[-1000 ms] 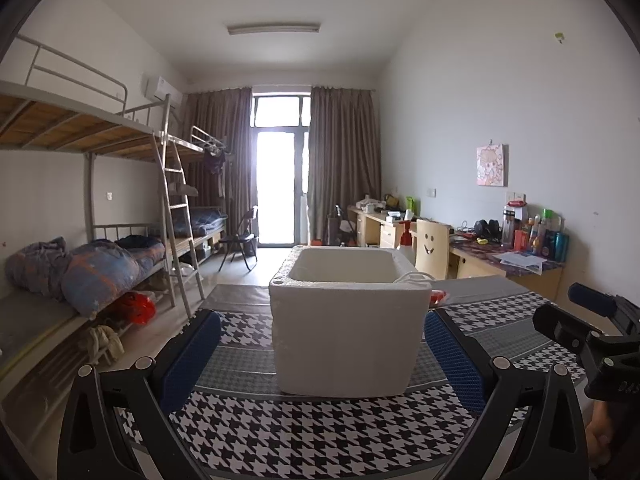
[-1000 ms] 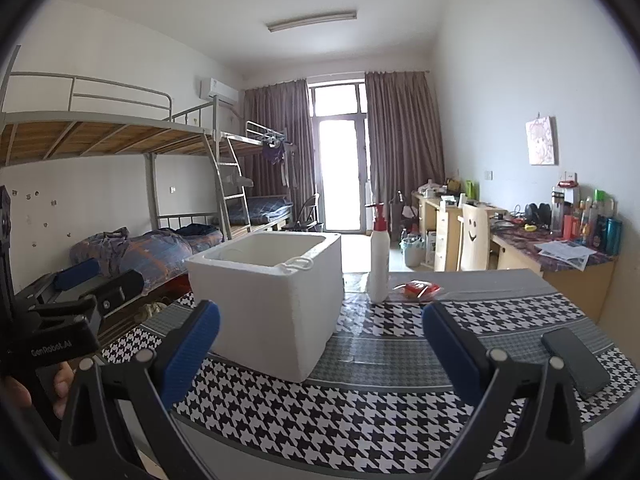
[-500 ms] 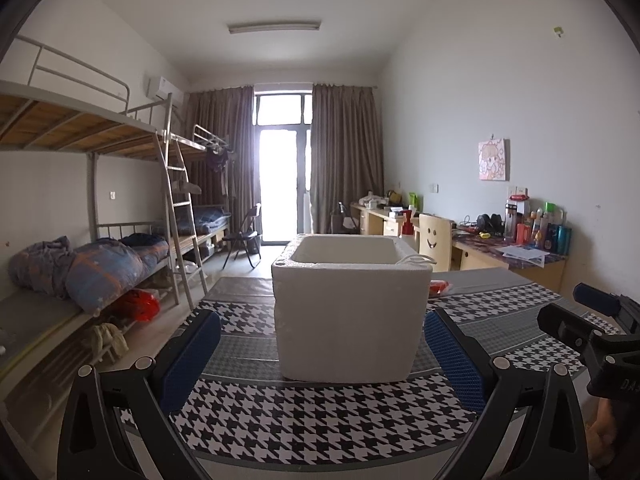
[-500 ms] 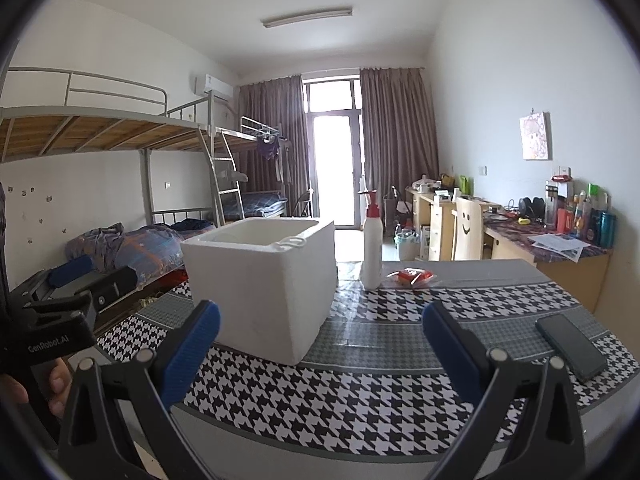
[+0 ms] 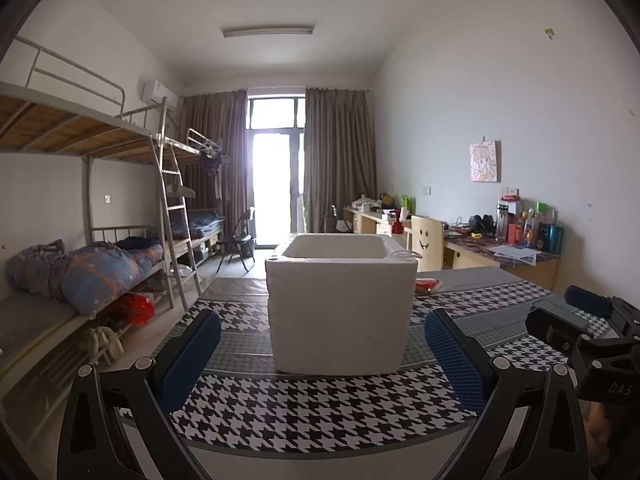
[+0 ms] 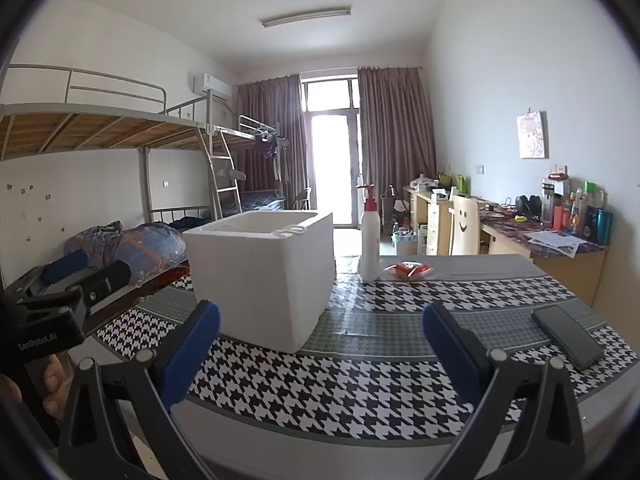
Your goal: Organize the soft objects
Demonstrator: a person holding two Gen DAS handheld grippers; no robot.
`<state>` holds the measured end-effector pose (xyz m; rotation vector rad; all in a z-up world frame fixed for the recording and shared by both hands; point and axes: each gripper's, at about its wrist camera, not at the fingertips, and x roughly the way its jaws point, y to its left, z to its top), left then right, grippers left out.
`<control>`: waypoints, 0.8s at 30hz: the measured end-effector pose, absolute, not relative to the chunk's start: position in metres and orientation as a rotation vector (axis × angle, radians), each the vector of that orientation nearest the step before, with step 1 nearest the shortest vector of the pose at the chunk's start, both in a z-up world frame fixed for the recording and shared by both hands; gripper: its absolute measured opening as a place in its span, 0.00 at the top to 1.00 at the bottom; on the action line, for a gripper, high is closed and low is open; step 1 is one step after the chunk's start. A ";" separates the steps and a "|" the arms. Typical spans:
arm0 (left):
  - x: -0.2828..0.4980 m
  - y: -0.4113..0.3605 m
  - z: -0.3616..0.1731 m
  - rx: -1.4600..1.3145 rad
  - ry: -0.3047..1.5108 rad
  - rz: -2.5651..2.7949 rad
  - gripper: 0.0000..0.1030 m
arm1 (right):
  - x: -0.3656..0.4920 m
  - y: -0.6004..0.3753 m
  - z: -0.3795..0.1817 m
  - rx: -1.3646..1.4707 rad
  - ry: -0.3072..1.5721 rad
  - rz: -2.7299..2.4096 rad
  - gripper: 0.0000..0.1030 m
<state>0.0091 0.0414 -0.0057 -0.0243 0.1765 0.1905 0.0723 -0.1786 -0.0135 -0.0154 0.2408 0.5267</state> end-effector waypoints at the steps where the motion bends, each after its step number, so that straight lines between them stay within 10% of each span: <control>1: 0.008 0.042 -0.006 -0.026 0.178 0.186 0.01 | 0.071 -0.179 -0.014 -0.012 0.241 0.528 0.01; 24: -0.002 0.040 -0.009 -0.017 0.186 0.186 0.01 | 0.052 -0.183 -0.014 -0.018 0.227 0.524 0.01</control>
